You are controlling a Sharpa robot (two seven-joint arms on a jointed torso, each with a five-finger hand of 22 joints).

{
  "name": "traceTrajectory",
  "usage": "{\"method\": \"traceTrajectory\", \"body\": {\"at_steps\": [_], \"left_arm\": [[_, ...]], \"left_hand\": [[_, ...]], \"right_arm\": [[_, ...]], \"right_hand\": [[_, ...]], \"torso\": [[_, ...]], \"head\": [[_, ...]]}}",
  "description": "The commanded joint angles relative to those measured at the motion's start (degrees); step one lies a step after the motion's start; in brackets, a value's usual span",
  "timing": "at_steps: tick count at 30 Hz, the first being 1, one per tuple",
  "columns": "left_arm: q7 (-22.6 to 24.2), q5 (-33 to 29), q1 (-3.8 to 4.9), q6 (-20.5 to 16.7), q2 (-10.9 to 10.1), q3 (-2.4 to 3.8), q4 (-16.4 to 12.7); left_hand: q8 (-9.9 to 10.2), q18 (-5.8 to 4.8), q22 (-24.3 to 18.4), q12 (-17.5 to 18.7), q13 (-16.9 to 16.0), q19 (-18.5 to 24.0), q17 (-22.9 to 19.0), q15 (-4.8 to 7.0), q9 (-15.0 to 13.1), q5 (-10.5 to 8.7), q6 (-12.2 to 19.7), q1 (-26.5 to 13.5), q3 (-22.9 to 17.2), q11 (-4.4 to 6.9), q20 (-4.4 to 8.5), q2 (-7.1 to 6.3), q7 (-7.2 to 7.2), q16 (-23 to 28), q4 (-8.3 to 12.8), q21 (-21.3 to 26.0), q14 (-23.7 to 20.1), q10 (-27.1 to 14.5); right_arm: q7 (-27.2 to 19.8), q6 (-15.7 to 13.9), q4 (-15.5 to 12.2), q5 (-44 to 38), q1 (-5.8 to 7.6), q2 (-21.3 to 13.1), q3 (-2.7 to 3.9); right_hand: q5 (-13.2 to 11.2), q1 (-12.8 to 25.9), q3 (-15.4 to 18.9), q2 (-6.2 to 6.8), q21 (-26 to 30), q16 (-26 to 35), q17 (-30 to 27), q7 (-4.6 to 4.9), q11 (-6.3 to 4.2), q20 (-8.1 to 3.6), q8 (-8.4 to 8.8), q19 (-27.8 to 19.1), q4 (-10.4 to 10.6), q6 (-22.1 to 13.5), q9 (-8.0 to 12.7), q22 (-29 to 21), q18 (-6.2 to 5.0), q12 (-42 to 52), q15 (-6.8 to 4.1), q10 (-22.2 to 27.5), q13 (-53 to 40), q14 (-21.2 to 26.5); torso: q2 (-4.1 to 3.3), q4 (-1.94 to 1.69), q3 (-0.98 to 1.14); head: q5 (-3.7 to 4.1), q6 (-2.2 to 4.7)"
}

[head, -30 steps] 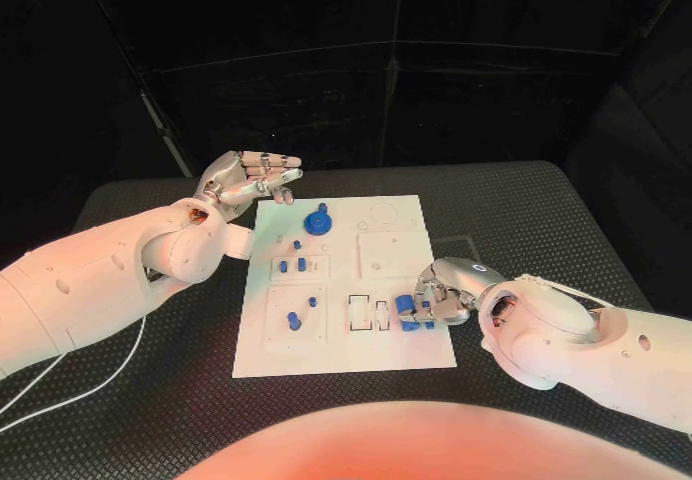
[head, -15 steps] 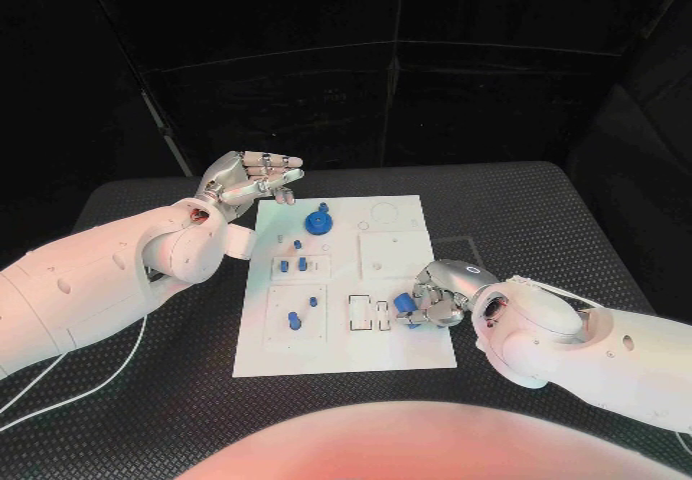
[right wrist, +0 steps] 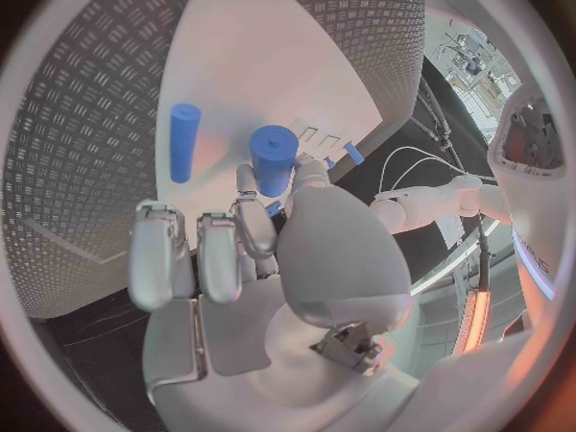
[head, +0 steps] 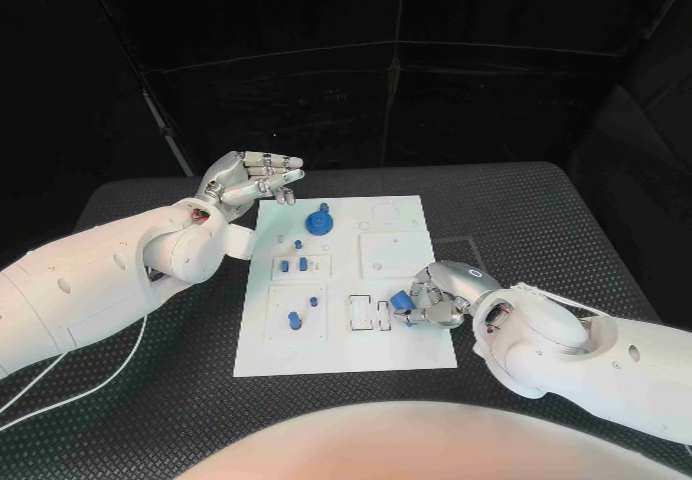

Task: Assemble the parts on the task board

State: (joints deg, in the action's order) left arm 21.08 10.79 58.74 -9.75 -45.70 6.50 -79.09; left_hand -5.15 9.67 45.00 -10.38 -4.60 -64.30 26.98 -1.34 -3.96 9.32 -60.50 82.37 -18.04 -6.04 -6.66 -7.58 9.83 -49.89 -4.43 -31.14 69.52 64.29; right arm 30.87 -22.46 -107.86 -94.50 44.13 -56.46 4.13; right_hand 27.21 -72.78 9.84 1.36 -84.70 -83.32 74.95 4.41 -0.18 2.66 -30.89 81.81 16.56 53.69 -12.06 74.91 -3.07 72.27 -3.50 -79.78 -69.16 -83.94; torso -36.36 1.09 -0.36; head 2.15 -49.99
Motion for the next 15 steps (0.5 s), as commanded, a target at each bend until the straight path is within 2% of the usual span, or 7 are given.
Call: {"method": "traceTrajectory", "body": {"at_steps": [1, 4, 9, 11, 15], "left_arm": [[0.29, -0.23, 0.02, 0.59, 0.01, 0.05, -0.16], [0.29, -0.23, -0.02, 0.64, 0.06, 0.05, -0.16], [0.31, -0.23, -0.06, 0.66, 0.08, 0.05, -0.17], [0.31, -0.23, -0.07, 0.66, 0.07, 0.05, -0.19], [0.29, -0.23, -0.08, 0.65, 0.09, 0.05, -0.23]], "left_hand": [[0.14, 0.76, -0.1, -0.28, 0.06, 0.11, -0.08, 0.11, -0.02, -0.25, 0.38, -0.23, 0.48, -0.01, -0.34, 0.36, 0.1, 0.38, -0.11, 0.34, -0.35, -0.56], [0.14, 0.76, -0.1, -0.28, 0.06, 0.11, -0.08, 0.11, -0.02, -0.25, 0.38, -0.23, 0.48, -0.01, -0.34, 0.36, 0.1, 0.38, -0.11, 0.34, -0.35, -0.56], [0.14, 0.76, -0.1, -0.28, 0.06, 0.11, -0.08, 0.11, -0.02, -0.25, 0.38, -0.23, 0.48, -0.01, -0.34, 0.36, 0.1, 0.38, -0.11, 0.34, -0.35, -0.56], [0.14, 0.76, -0.1, -0.28, 0.06, 0.11, -0.08, 0.11, -0.02, -0.25, 0.38, -0.23, 0.48, -0.01, -0.34, 0.36, 0.1, 0.38, -0.11, 0.34, -0.35, -0.56], [0.14, 0.76, -0.1, -0.28, 0.06, 0.11, -0.08, 0.11, -0.02, -0.25, 0.38, -0.23, 0.48, -0.01, -0.34, 0.36, 0.1, 0.38, -0.11, 0.34, -0.35, -0.56]], "right_arm": [[-2.37, -7.66, -1.41, 1.43, 0.1, -0.25, 0.06], [-3.2, -9.62, -2.46, 2.85, 0.1, -0.31, 0.07], [-3.85, -10.49, -2.99, 4.85, 0.11, 0.35, 0.08], [-3.71, -9.6, -2.76, 5.79, 0.11, 0.91, 0.09], [-3.08, -5.74, -1.43, 7.95, 0.12, 2.66, 0.09]], "right_hand": [[0.99, -0.69, -0.34, -0.98, -0.19, -0.44, 0.8, -0.27, -0.07, 0.05, -0.18, 0.5, 0.03, 0.18, -0.33, 3.47, 0.43, 0.34, -0.39, -0.54, -0.48, -3.65], [1.61, -0.87, -0.31, -1.17, -0.26, -0.5, 0.94, -0.3, -0.1, 0.02, -0.13, 0.59, 0.04, 0.24, -0.33, 3.63, 0.47, 0.49, -0.41, -0.65, -0.74, -3.67], [2.14, -0.49, -0.12, -1.49, -0.32, -0.57, 1.1, -0.3, -0.11, 0.0, -0.06, 0.65, 0.17, 0.41, -0.33, 3.75, 0.49, 0.57, -0.42, -0.75, -0.95, -3.68], [2.22, -0.36, -0.06, -1.58, -0.32, -0.6, 1.15, -0.31, -0.11, 0.0, -0.04, 0.65, 0.2, 0.46, -0.33, 3.75, 0.49, 0.59, -0.43, -0.77, -1.0, -3.69], [1.4, 1.03, 0.71, -1.9, -0.32, -0.55, 1.07, -0.31, -0.09, 0.01, 0.19, 0.6, 0.2, 0.69, -0.3, 3.74, 0.48, 0.35, -0.41, -0.73, -0.98, -3.65]], "torso": [[0.08, 0.0, 0.0], [0.09, -0.12, -0.05], [-0.01, -0.09, -0.07], [-0.03, -0.11, -0.06], [-0.03, -0.11, -0.17]], "head": [[0.02, -0.01], [0.11, -0.01], [-0.04, -0.01], [-0.1, -0.01], [-0.15, -0.01]]}}
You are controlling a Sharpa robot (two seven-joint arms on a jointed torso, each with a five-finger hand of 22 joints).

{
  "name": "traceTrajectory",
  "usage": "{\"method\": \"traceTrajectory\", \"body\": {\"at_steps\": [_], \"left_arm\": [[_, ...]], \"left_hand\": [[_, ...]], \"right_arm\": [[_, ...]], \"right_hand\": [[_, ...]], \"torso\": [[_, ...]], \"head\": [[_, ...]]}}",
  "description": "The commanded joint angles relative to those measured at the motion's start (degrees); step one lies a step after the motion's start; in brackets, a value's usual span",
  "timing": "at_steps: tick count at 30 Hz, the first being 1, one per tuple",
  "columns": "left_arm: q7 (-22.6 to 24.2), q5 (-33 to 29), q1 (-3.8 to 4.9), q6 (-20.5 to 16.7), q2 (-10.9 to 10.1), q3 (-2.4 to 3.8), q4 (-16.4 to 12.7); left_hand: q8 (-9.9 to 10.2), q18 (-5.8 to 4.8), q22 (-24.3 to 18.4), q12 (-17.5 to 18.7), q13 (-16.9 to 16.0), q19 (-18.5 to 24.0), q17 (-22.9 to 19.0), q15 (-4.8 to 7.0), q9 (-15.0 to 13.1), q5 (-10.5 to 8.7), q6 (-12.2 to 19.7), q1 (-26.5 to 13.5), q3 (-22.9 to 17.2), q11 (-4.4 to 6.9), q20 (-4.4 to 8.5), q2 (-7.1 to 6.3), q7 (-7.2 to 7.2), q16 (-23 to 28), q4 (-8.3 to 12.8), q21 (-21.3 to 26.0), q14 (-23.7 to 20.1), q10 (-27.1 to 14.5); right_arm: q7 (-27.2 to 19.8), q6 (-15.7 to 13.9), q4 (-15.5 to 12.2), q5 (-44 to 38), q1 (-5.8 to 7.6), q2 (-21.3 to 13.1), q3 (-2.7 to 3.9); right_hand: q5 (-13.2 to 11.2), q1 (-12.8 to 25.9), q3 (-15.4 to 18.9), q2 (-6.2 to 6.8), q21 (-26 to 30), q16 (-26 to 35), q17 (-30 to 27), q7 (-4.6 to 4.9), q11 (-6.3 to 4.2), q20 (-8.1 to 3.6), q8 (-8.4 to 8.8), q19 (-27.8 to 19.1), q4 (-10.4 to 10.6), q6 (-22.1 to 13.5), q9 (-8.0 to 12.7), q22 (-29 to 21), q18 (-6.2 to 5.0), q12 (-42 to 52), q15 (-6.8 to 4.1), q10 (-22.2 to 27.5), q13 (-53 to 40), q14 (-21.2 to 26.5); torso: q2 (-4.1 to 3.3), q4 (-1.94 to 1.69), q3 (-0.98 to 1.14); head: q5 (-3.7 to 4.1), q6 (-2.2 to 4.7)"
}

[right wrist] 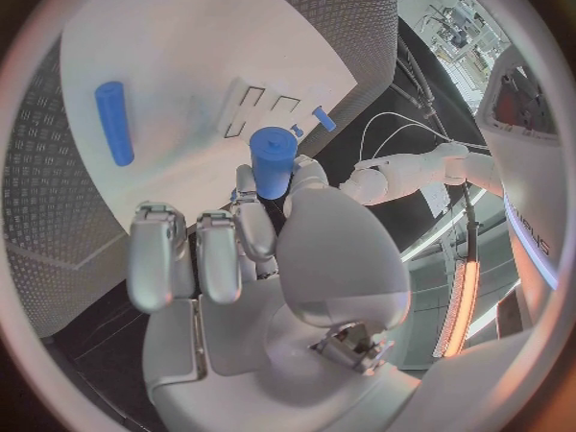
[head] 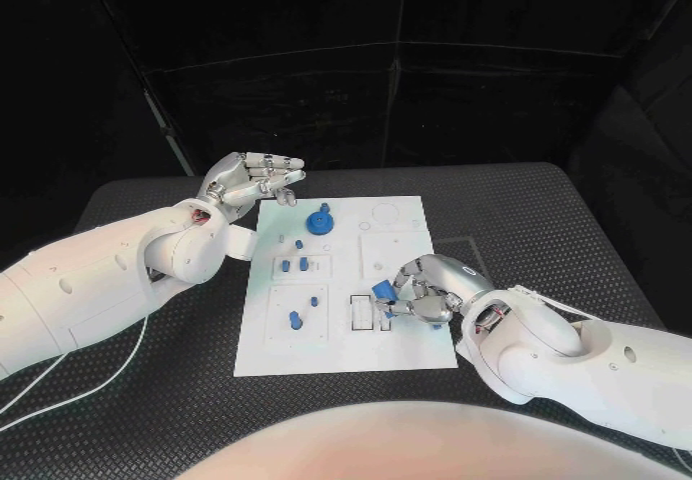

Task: Assemble the parts on the task board

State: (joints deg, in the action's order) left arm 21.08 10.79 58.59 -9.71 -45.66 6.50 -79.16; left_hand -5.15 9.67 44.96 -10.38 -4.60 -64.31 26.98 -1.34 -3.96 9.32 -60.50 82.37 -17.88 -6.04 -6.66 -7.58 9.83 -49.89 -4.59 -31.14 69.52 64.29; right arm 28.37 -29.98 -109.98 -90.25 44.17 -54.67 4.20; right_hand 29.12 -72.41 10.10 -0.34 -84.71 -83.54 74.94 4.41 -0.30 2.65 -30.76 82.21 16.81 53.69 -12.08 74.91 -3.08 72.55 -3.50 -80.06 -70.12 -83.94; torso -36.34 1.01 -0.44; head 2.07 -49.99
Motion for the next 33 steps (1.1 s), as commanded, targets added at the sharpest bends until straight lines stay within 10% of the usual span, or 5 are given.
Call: {"method": "traceTrajectory", "body": {"at_steps": [1, 11, 25, 33], "left_arm": [[0.28, -0.23, 0.08, 0.61, 0.07, 0.05, -0.17], [0.14, -0.23, 0.08, 0.79, 0.14, 0.06, -0.31], [0.06, -0.23, 0.08, 0.89, 0.2, 0.06, -0.32], [0.03, -0.23, 0.08, 0.9, 0.24, 0.06, -0.28]], "left_hand": [[0.14, 0.76, -0.05, -0.29, 0.06, 0.11, -0.09, 0.11, -0.03, -0.25, 0.38, -0.23, 0.32, -0.01, -0.35, 0.36, 0.1, 0.38, 0.05, 0.34, -0.35, -0.56], [0.14, 0.76, -0.07, -0.31, 0.06, 0.11, -0.1, 0.1, -0.03, -0.25, 0.4, -0.28, 0.35, -0.02, -0.35, 0.38, 0.1, 0.38, 0.01, 0.37, -0.36, -0.59], [0.13, 0.75, -0.11, -0.35, 0.06, 0.11, -0.11, 0.08, -0.03, -0.25, 0.42, -0.39, 0.43, -0.03, -0.37, 0.39, 0.11, 0.38, -0.06, 0.41, -0.38, -0.64], [0.13, 0.75, -0.11, -0.35, 0.06, 0.11, -0.11, 0.08, -0.03, -0.25, 0.42, -0.39, 0.43, -0.03, -0.37, 0.39, 0.11, 0.38, -0.06, 0.41, -0.38, -0.64]], "right_arm": [[-0.48, 2.54, 1.02, 4.22, 0.09, 1.29, 0.02], [2.11, 7.67, 3.49, 6.57, 0.11, 4.89, 0.04], [3.9, 5.37, 4.38, 5.94, 0.11, 6.53, 0.06], [3.38, 3.03, 4.69, 5.55, 0.11, 7.11, 0.06]], "right_hand": [[-0.72, 0.73, 0.53, -0.25, -0.31, -0.31, 1.04, -0.34, 0.01, 0.01, 0.08, 0.18, -0.07, 0.78, -0.28, 3.72, 0.48, -0.03, -0.42, -0.42, 0.05, -3.64], [-3.49, 3.94, 2.44, -1.08, -0.34, -0.38, 1.33, -0.89, -0.4, -0.22, 0.14, 0.19, -0.01, 2.59, -0.71, 3.86, 0.49, -0.26, -0.73, -0.71, -0.29, -3.66], [-8.92, 6.9, 4.82, -1.77, -0.35, -0.47, 1.7, -1.35, -0.81, -0.59, 0.09, 0.18, -0.06, 3.72, -1.75, 3.96, 0.49, -0.46, -1.09, -1.15, -0.94, -3.71], [-17.36, 9.99, 6.33, -0.6, -0.11, -0.13, 1.23, -1.21, -0.68, -0.58, 0.38, -0.13, -0.02, 3.37, -2.53, 3.61, 0.41, -1.44, -1.01, -0.86, -0.68, -3.59]], "torso": [[-0.05, -0.07, -0.1], [-0.09, 0.02, -0.04], [-0.07, 0.07, 0.01], [-0.06, 0.06, -0.03]], "head": [[-0.08, -0.01], [-0.74, -0.01], [-0.8, -0.01], [-0.96, -0.01]]}}
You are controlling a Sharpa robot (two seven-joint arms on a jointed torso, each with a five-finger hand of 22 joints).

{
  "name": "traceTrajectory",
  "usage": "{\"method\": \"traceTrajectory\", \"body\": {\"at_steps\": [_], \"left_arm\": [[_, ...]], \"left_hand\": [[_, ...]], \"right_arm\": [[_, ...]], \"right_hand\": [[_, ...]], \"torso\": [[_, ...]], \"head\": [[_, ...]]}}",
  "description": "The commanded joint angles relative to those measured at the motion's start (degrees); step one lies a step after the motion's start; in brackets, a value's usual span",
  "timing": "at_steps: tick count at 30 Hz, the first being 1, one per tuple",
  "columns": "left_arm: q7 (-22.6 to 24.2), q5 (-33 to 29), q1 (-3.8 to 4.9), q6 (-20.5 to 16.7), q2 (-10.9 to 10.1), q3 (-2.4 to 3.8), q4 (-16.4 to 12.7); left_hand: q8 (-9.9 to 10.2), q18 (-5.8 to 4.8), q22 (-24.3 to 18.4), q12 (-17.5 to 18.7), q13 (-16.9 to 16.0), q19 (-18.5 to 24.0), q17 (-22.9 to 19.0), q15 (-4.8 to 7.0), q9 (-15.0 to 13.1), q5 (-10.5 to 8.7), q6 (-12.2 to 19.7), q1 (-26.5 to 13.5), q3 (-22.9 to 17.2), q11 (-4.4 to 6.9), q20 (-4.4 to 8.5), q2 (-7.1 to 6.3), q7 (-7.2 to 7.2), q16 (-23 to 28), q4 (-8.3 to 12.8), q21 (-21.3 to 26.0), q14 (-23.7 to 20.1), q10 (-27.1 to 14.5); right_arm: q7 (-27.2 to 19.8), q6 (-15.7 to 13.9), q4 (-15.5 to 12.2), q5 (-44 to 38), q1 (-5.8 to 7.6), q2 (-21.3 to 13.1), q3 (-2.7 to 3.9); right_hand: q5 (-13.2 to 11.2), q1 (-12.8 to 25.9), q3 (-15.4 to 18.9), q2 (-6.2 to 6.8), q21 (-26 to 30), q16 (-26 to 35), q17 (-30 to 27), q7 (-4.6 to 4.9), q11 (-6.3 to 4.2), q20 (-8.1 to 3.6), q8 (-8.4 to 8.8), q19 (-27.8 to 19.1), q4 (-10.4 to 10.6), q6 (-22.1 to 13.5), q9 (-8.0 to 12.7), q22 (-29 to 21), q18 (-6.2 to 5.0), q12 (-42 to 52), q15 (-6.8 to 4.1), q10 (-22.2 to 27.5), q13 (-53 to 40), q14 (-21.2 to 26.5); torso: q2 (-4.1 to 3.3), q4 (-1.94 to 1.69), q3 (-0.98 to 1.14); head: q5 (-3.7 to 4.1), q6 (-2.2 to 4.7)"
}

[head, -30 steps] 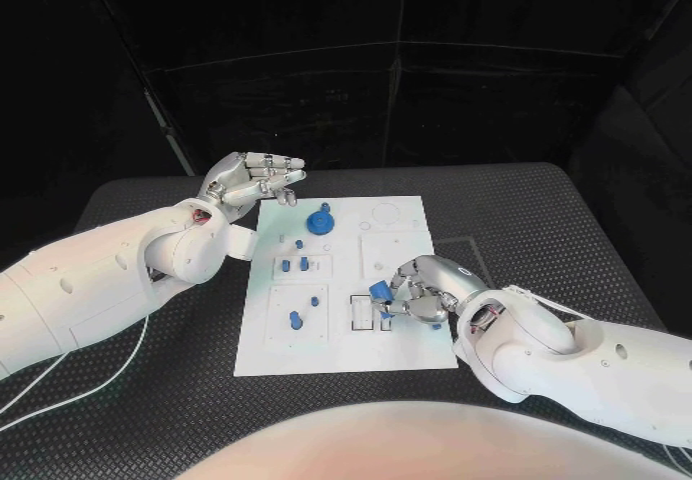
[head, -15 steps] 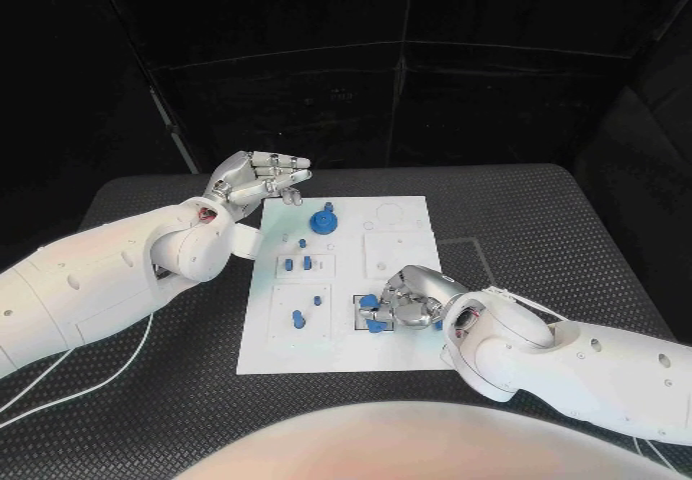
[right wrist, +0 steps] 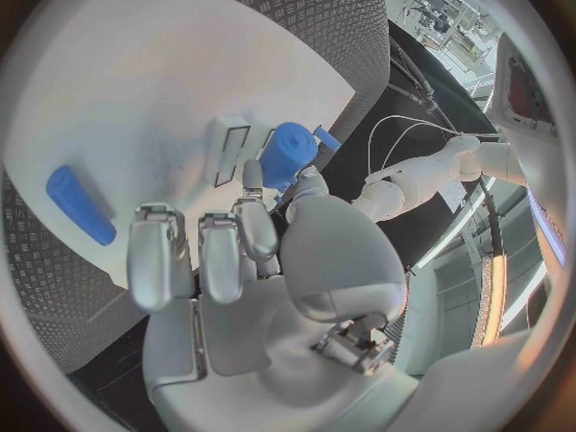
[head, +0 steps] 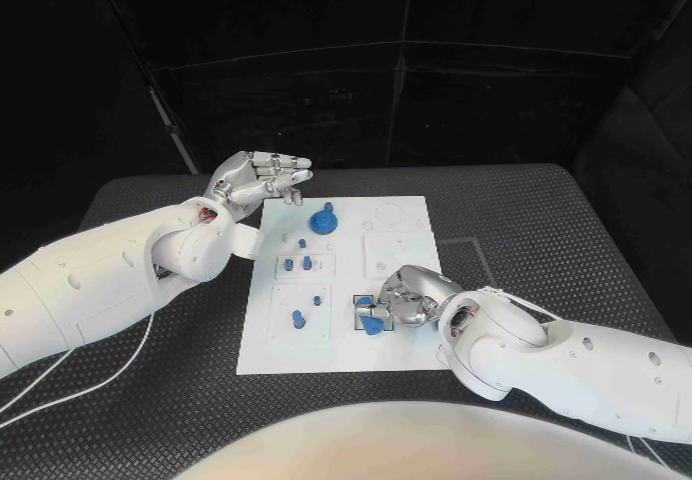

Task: Assemble the parts on the task board

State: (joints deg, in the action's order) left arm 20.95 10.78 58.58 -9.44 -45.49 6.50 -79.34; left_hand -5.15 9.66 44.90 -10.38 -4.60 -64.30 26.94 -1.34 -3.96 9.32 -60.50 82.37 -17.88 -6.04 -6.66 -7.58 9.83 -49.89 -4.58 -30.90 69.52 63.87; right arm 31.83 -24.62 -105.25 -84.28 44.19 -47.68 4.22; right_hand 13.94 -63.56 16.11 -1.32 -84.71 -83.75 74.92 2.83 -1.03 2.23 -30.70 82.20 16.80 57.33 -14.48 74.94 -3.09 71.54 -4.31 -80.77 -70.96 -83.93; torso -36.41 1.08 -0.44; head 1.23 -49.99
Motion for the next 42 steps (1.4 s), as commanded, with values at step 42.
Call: {"method": "traceTrajectory", "body": {"at_steps": [42], "left_arm": [[0.06, -0.23, 0.07, 0.44, -0.41, 0.05, -0.14]], "left_hand": [[0.12, 0.77, -0.1, -0.43, 0.07, 0.1, -0.1, 0.08, -0.03, -0.23, 0.47, -0.36, 0.46, -0.01, -0.38, 0.45, 0.09, 0.38, -0.06, 0.25, -0.4, -0.31]], "right_arm": [[-6.33, -7.46, -6.38, -0.43, 0.1, -12.97, 0.05]], "right_hand": [[4.7, -6.51, -6.99, 3.27, 0.67, 0.82, 0.85, 1.49, 0.95, 0.58, 3.35, -0.8, -4.18, -2.42, -1.42, 2.81, 0.2, -3.7, 0.56, 0.98, 0.99, -3.52]], "torso": [[0.02, 0.15, -0.15]], "head": [[1.48, -0.01]]}}
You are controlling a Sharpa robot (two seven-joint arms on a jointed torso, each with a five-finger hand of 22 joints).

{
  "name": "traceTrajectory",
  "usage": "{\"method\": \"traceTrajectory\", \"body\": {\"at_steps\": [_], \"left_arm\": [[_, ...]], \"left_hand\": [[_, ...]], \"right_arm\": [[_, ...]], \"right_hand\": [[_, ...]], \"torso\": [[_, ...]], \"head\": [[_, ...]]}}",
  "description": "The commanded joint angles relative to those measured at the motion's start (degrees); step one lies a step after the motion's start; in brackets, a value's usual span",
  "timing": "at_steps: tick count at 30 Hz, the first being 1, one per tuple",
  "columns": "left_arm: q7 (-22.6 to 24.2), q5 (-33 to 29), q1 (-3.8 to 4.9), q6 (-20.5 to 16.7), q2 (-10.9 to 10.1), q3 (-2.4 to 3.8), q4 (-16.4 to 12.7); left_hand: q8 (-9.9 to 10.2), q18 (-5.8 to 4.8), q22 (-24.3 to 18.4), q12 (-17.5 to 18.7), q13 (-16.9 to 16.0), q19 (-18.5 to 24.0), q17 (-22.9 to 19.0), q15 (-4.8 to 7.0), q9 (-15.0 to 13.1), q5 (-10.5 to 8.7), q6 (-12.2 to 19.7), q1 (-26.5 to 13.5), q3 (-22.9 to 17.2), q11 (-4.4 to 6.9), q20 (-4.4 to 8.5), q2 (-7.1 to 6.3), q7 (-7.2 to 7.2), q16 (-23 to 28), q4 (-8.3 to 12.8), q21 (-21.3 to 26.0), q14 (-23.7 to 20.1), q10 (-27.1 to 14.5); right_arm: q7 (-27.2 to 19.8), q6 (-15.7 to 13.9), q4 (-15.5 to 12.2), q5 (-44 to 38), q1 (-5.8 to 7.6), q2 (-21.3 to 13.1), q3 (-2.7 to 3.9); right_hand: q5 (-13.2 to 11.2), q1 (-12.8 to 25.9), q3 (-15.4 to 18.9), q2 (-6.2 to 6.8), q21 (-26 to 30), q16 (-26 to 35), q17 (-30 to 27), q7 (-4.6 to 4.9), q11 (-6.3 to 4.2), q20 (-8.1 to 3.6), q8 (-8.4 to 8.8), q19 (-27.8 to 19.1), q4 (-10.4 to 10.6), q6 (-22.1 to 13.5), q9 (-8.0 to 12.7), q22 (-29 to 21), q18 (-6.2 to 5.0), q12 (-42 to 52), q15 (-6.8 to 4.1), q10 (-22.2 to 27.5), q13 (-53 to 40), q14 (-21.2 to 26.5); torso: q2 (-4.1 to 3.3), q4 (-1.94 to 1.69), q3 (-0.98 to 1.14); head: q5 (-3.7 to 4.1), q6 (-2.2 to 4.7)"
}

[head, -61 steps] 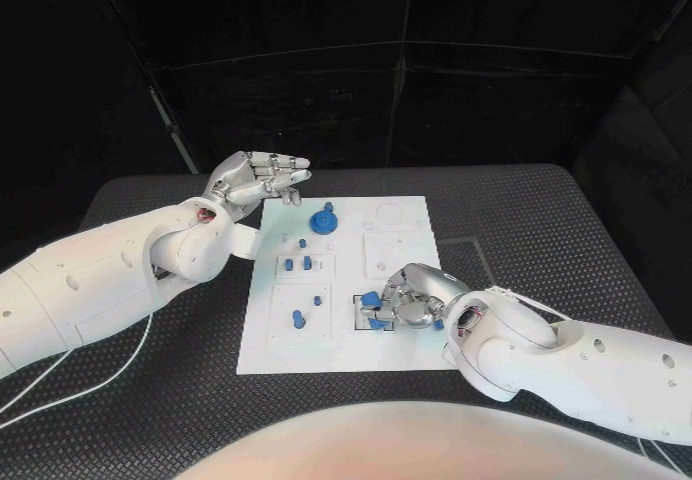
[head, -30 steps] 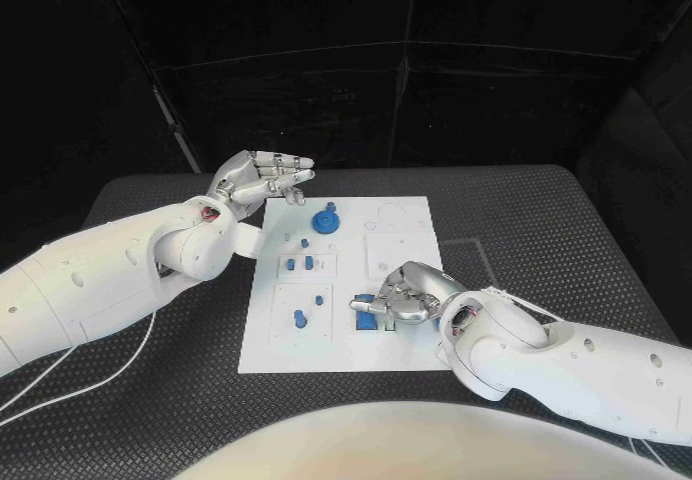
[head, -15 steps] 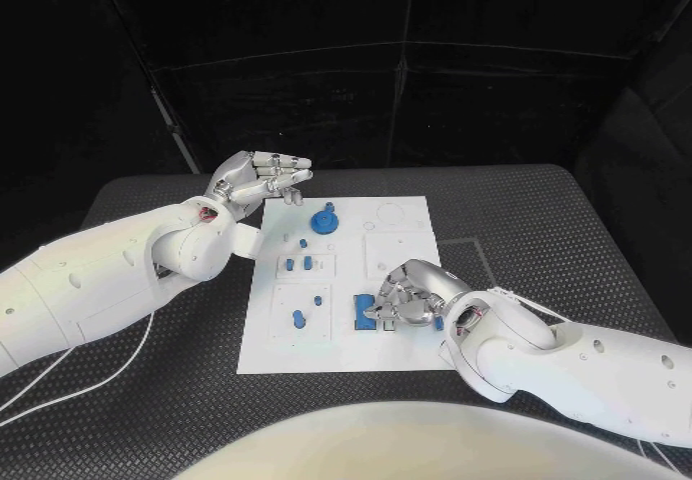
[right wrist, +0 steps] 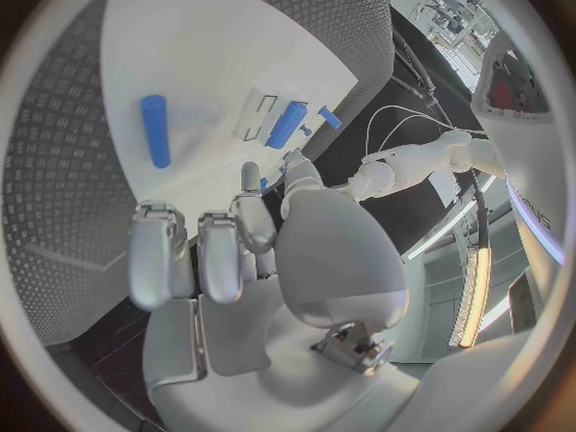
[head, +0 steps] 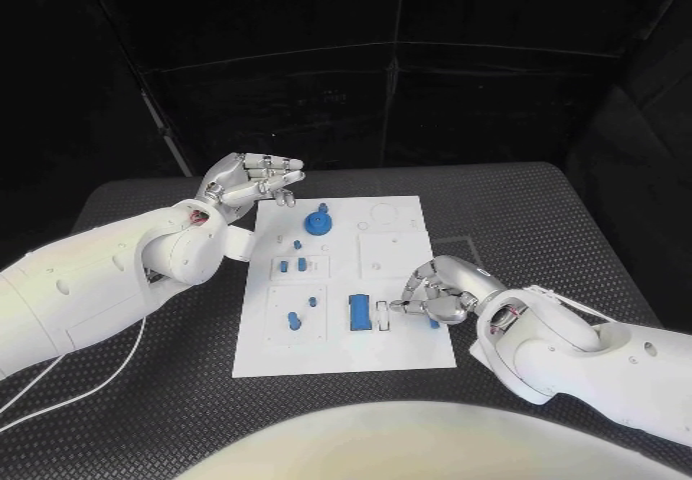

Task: Assemble the parts on the task board

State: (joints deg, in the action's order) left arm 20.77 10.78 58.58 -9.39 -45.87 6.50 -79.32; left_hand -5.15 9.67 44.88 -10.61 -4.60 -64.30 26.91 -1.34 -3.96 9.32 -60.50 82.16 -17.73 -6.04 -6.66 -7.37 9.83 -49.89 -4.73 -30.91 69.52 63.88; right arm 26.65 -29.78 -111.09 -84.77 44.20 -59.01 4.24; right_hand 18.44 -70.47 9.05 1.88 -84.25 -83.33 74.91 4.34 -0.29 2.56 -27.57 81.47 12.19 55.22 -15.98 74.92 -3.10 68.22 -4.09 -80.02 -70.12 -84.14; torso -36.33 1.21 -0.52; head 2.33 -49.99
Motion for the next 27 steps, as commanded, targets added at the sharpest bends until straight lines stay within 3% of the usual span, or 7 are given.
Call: {"method": "traceTrajectory", "body": {"at_steps": [1, 4, 8, 17, 22, 27], "left_arm": [[0.25, -0.22, 0.07, 0.38, -0.04, 0.05, -0.17], [0.3, -0.22, 0.07, 0.38, -0.08, 0.05, -0.24], [0.35, -0.22, 0.07, 0.22, -0.11, 0.05, -0.34], [0.42, -0.22, 0.07, 0.24, -0.27, 0.05, -0.55], [0.45, -0.22, 0.07, 0.28, -0.3, 0.05, -0.58], [0.46, -0.22, 0.07, 0.32, -0.23, 0.05, -0.53]], "left_hand": [[0.12, 0.77, -0.08, -0.2, 0.07, 0.1, -0.06, 0.08, -0.03, -0.23, 0.46, -0.15, 0.31, -0.01, -0.38, 0.23, 0.09, 0.38, 0.09, 0.26, -0.4, -0.32], [-0.01, 0.78, -0.12, -0.32, 0.05, 0.08, -0.08, 0.12, -0.08, -0.2, 0.28, 0.04, 0.26, 0.07, -0.37, 0.34, -0.07, 0.38, 0.19, 0.3, -0.42, -0.28], [-0.04, 0.79, -0.14, -0.38, 0.04, 0.07, -0.1, 0.15, -0.09, -0.22, 0.27, 0.06, 0.3, 0.09, -0.36, 0.3, -0.09, 0.38, 0.23, 0.34, -0.43, -0.31], [0.0, 0.8, -0.15, -0.39, 0.05, 0.06, -0.1, 0.15, -0.07, -0.23, 0.35, 0.05, 0.34, 0.08, -0.36, 0.26, -0.06, 0.38, 0.23, 0.35, -0.43, -0.36], [0.0, 0.8, -0.15, -0.39, 0.05, 0.06, -0.1, 0.15, -0.07, -0.23, 0.35, 0.05, 0.34, 0.08, -0.36, 0.26, -0.06, 0.38, 0.23, 0.35, -0.43, -0.36], [0.0, 0.8, -0.15, -0.39, 0.05, 0.06, -0.1, 0.15, -0.07, -0.23, 0.35, 0.05, 0.34, 0.08, -0.36, 0.26, -0.06, 0.38, 0.23, 0.35, -0.43, -0.36]], "right_arm": [[-1.06, -2.26, -0.55, -0.01, 0.09, -2.14, 0.03], [-0.72, -2.12, -0.39, -1.26, 0.08, -4.02, 0.02], [0.01, -1.16, 0.68, -3.59, 0.05, -5.28, 0.01], [3.1, 3.37, 2.62, -7.9, -0.03, -5.16, -0.02], [4.4, 6.49, 3.4, -8.94, -0.11, -4.03, -0.04], [4.95, 8.7, 3.78, -9.24, -1.05, -2.84, -0.05]], "right_hand": [[0.22, 0.38, 0.1, 0.07, 0.22, 0.41, 0.86, -0.01, 0.22, 0.25, 0.26, -0.08, 0.47, -0.34, 0.09, 2.82, 0.2, -0.45, 0.35, 0.27, 0.2, -3.3], [0.33, 0.14, 0.25, 0.09, 0.28, 0.48, 0.75, 0.05, 0.26, 0.27, 0.53, -0.16, 0.63, -0.5, 0.18, 2.72, 0.18, -0.92, 0.38, 0.49, 0.58, -3.27], [0.36, 0.0, 0.33, 0.11, 0.29, 0.5, 0.72, 0.07, 0.29, 0.29, 0.67, -0.16, 0.7, -0.54, 0.22, 2.72, 0.18, -1.2, 0.4, 0.62, 0.8, -3.26], [0.13, -0.28, 1.07, 0.43, 0.31, 0.54, 0.77, -0.15, 0.16, 0.3, 0.6, -0.15, 1.51, 0.56, 0.14, 2.76, 0.18, -1.28, 0.34, 0.55, 0.77, -3.25], [-0.06, -0.41, 1.53, 0.72, 0.29, 0.53, 0.83, -0.32, 0.02, 0.24, 0.49, -0.09, 2.09, 1.18, 0.03, 2.86, 0.19, -1.37, 0.24, 0.49, 0.78, -3.26], [-0.35, -0.43, 1.81, 0.93, 0.35, 0.55, 0.84, -0.38, -0.03, 0.2, 0.51, -0.16, 2.49, 1.35, 0.0, 2.77, 0.17, -1.39, 0.19, 0.46, 0.77, -3.26]], "torso": [[-0.05, 0.09, -0.05], [-0.06, 0.21, -0.01], [-0.01, 0.69, -0.06], [0.01, 0.62, -0.01], [0.02, 0.69, -0.13], [0.04, 0.73, -0.05]], "head": [[0.41, -0.01], [0.79, -0.01], [0.68, -0.01], [0.88, -0.01], [0.87, -0.01], [0.79, -0.01]]}}
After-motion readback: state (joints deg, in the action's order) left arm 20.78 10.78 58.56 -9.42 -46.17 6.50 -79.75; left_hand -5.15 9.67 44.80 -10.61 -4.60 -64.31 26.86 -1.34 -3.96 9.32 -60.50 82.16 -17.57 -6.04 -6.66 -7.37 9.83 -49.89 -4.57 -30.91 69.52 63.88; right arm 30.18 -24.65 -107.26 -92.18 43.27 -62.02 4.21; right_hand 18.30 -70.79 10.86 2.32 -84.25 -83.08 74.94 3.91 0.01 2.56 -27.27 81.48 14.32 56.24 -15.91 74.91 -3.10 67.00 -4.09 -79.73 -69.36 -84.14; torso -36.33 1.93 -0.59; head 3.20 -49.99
